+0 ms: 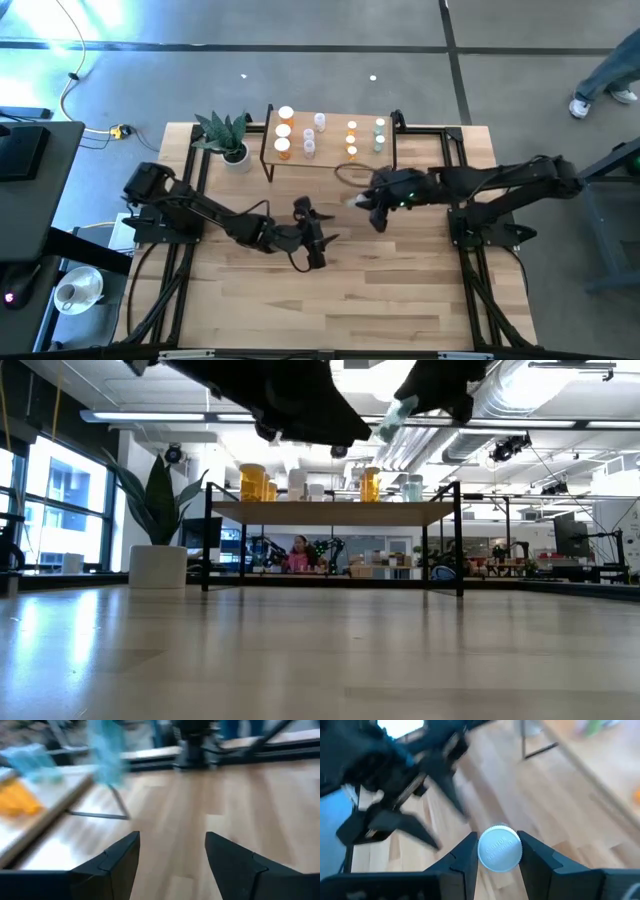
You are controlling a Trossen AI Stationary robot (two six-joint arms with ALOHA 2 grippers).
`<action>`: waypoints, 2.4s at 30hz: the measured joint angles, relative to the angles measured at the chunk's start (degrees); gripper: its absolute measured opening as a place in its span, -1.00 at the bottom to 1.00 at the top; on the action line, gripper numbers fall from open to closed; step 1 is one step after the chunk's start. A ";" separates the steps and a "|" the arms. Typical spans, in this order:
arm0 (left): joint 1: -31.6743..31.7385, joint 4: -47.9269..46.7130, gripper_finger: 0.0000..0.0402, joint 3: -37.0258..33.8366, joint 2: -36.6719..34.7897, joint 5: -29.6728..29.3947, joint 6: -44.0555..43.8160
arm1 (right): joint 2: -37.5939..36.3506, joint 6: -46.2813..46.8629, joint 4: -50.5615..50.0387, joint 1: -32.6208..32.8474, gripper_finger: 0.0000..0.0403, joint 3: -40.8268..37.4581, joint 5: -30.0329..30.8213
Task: Pick and place medicine bottles onto shelf by color
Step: Put the green pill bottle aligned with the other green pill bottles on the shelf
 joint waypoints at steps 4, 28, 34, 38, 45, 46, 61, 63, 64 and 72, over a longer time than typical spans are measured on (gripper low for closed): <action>1.07 -3.93 0.07 0.00 -2.43 10.84 -1.99 | -4.57 -1.20 -1.02 -2.51 -0.47 0.00 2.41; 3.92 31.75 0.07 -19.63 -4.22 42.07 -13.56 | -4.19 -9.11 -27.76 -18.08 -0.47 22.05 6.53; 4.56 34.36 0.07 -22.60 -4.29 41.96 -15.91 | 2.46 -7.74 -37.48 -20.08 -0.47 25.68 3.06; 4.59 34.39 0.07 -23.13 -6.32 41.94 -15.27 | 5.78 -7.40 -39.36 -21.02 -0.47 25.73 0.70; 3.82 32.45 0.07 -23.52 -11.40 41.94 -14.38 | 11.45 -7.62 -40.13 -23.31 -0.47 25.73 -2.23; 3.58 31.55 0.07 -23.52 -11.78 41.94 -14.27 | 12.09 -7.77 -40.20 -23.65 -0.47 25.73 -2.32; 1.37 29.89 0.07 -23.54 -12.63 41.50 -11.80 | 17.24 -7.82 -40.39 -28.55 -0.47 25.73 -7.34; 1.39 29.87 0.07 -23.54 -12.63 41.26 -11.80 | 17.61 -7.82 -40.39 -29.14 -0.47 25.73 -7.35; 1.39 29.89 0.07 -23.54 -12.63 41.16 -11.80 | 17.68 -7.89 -40.41 -29.41 -0.47 25.73 -7.35; 1.39 29.89 0.07 -23.54 -12.61 41.07 -11.80 | 18.15 -8.00 -40.66 -30.83 -0.47 25.75 -9.24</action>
